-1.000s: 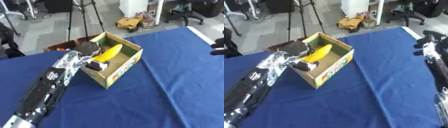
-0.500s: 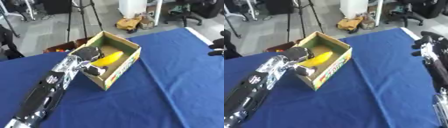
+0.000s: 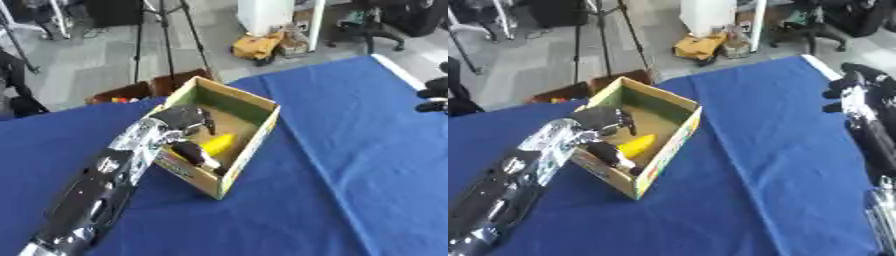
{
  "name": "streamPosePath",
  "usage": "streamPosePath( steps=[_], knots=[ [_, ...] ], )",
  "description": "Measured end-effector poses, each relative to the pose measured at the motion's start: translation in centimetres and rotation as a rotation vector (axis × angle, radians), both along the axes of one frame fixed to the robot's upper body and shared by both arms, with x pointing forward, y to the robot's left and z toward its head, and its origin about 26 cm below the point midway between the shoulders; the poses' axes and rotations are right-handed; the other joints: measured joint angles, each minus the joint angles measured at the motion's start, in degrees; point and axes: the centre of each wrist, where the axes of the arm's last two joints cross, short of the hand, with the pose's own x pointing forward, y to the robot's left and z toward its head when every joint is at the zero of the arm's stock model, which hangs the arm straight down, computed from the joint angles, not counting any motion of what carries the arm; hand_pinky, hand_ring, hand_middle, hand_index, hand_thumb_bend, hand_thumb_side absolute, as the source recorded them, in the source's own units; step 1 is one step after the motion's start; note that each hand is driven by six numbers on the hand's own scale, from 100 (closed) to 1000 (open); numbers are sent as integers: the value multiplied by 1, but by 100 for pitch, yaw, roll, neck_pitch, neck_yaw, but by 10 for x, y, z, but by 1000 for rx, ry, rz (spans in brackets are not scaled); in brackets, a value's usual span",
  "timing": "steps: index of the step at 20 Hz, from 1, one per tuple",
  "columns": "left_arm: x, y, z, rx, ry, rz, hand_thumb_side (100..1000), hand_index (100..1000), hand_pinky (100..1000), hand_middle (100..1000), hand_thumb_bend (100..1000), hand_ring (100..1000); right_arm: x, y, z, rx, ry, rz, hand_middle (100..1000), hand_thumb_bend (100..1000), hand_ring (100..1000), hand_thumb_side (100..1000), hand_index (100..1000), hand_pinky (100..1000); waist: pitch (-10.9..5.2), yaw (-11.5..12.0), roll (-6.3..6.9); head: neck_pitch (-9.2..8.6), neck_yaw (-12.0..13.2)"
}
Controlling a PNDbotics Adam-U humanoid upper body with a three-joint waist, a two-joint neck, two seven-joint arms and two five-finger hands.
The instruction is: Pick up objects on the table and place them in the box.
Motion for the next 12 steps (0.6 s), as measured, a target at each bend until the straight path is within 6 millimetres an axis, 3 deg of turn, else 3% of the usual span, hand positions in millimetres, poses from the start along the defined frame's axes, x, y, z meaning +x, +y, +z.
streamPosePath(
  steps=[3, 4, 5, 6, 9, 12],
  knots=[
    [-2, -1, 9, -71, -28, -5, 1000, 731, 723, 672, 947, 692, 0, -1, 0, 2, 1, -3, 585, 100, 631, 602, 784, 559, -9, 74, -57, -2, -4],
    [-3, 1, 15, -120, -51, -4, 1000, 725, 703, 656, 840, 672, 0, -2, -1, 4, 3, -7, 585, 100, 631, 604, 784, 559, -26, 120, -76, -2, -11],
    [-4, 4, 23, -185, -83, -5, 1000, 723, 697, 653, 812, 667, -1, -3, -3, 5, 6, -11, 585, 100, 631, 605, 784, 559, -51, 178, -93, 0, -24],
    [-7, 8, 31, -264, -118, -5, 1000, 719, 682, 648, 730, 657, -1, -3, -4, 7, 7, -13, 585, 100, 631, 606, 784, 559, -77, 234, -109, 3, -43],
    [-20, 27, 57, -571, -221, -8, 1000, 717, 670, 648, 671, 653, -2, -7, -8, 12, 17, -26, 585, 100, 631, 609, 784, 559, -142, 464, -159, 31, -116],
    [-42, 54, 70, -893, -282, -15, 1000, 722, 653, 650, 623, 650, -3, -10, -11, 19, 23, -40, 586, 100, 632, 611, 784, 559, -185, 693, -232, 100, -213]
  ],
)
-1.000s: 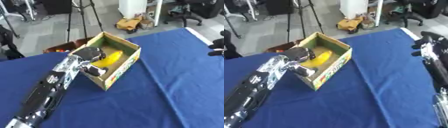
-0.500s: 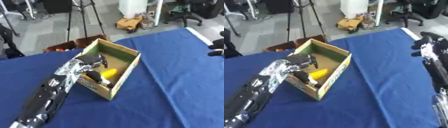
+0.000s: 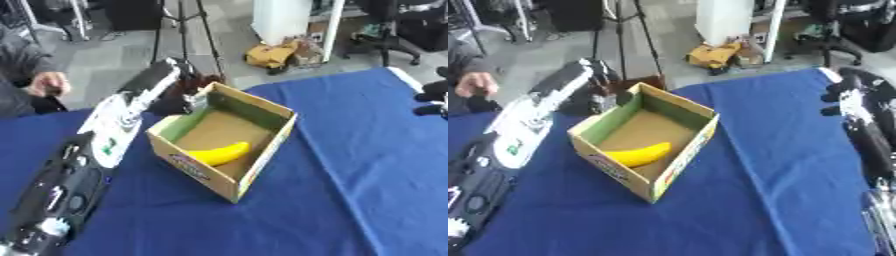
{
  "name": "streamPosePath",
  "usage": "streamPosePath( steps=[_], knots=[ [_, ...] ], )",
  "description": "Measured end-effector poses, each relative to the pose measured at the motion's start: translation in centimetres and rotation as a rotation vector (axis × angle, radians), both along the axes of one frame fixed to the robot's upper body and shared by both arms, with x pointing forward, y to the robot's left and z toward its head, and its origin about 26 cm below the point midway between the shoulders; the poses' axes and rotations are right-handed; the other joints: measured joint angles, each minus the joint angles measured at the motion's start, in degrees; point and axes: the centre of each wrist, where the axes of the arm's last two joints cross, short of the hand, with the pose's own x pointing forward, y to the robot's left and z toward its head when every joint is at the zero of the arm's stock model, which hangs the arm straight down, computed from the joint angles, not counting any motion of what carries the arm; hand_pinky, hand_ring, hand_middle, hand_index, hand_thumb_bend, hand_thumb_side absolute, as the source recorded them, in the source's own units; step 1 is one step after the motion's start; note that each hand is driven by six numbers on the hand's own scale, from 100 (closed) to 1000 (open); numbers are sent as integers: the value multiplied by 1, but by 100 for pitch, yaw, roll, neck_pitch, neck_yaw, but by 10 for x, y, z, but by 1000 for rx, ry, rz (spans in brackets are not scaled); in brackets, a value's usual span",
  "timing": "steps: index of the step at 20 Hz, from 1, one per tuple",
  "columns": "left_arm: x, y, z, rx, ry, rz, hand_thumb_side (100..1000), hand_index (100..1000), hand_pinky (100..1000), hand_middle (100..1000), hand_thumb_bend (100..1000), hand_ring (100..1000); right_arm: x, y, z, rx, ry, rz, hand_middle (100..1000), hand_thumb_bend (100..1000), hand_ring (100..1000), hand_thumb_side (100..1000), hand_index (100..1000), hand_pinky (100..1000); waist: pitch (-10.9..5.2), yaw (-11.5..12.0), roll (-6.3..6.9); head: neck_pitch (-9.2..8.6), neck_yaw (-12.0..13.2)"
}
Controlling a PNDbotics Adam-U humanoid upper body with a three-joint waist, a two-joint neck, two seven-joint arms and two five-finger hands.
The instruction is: Pick up objects on the table and place them in the box.
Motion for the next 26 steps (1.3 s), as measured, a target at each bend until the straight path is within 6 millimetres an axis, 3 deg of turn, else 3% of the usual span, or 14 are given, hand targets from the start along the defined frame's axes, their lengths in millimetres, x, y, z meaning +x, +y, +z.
streamPosePath(
  steps=[5, 11, 18, 26],
  knots=[
    [-50, 38, -16, -429, -9, -49, 1000, 731, 654, 660, 626, 662, -2, -5, -5, 11, 10, -24, 586, 100, 633, 613, 785, 559, -77, 406, -109, 194, -102],
    [-99, 59, -43, -624, 12, -15, 1000, 729, 645, 649, 599, 645, -3, -8, -9, 17, 21, -39, 588, 100, 635, 614, 785, 558, -135, 771, -162, 526, -82],
    [-112, 63, -66, -734, 46, 73, 1000, 717, 629, 630, 574, 624, -5, -8, -13, 25, 32, -37, 588, 100, 635, 617, 784, 556, -192, 870, -232, 838, 60],
    [-112, 57, -73, -794, 46, 79, 1000, 713, 637, 628, 563, 623, -5, -7, -14, 46, 39, -40, 586, 100, 633, 620, 784, 555, -114, 865, -284, 880, 69]
  ],
)
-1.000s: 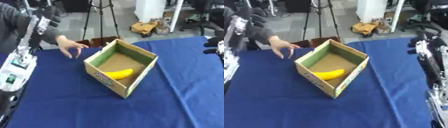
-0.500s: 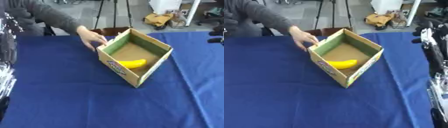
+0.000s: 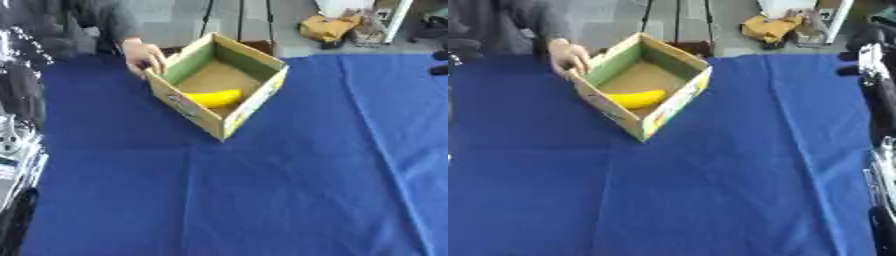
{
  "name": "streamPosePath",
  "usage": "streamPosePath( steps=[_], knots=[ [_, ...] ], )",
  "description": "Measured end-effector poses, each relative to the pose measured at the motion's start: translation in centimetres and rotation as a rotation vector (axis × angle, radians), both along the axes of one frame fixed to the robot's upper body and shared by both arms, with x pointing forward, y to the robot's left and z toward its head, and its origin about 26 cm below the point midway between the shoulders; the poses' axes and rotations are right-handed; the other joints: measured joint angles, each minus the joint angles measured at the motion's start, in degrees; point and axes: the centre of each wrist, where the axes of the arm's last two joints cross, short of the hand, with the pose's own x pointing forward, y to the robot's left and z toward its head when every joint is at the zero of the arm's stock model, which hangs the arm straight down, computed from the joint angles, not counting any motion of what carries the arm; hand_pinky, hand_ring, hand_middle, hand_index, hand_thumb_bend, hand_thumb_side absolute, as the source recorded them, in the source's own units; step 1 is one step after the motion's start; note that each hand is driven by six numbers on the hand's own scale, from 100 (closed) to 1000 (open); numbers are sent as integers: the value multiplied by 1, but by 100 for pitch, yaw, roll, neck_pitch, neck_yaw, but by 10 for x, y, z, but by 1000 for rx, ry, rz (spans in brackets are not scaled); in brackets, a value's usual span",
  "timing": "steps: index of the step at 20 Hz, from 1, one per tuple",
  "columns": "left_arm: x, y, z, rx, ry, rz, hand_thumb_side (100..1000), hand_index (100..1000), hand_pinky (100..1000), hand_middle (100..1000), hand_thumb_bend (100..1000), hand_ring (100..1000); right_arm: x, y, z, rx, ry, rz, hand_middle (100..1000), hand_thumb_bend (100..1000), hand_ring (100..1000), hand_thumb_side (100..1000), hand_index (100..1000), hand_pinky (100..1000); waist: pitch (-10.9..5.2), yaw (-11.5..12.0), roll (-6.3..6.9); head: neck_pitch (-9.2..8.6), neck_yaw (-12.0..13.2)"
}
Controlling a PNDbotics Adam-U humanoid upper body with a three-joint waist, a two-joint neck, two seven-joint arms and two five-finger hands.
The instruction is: Pick up objects on the table and place them in the box.
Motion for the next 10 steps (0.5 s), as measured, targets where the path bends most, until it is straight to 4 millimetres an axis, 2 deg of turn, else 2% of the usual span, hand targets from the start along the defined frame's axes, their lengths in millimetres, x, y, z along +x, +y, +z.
streamPosePath(
  steps=[10],
  knots=[
    [0, -2, -3, -16, 3, -3, 1000, 708, 630, 620, 554, 615, -1, -1, -2, 20, 6, -16, 584, 100, 632, 654, 782, 553, 58, -34, -3, -33, -27]
  ],
)
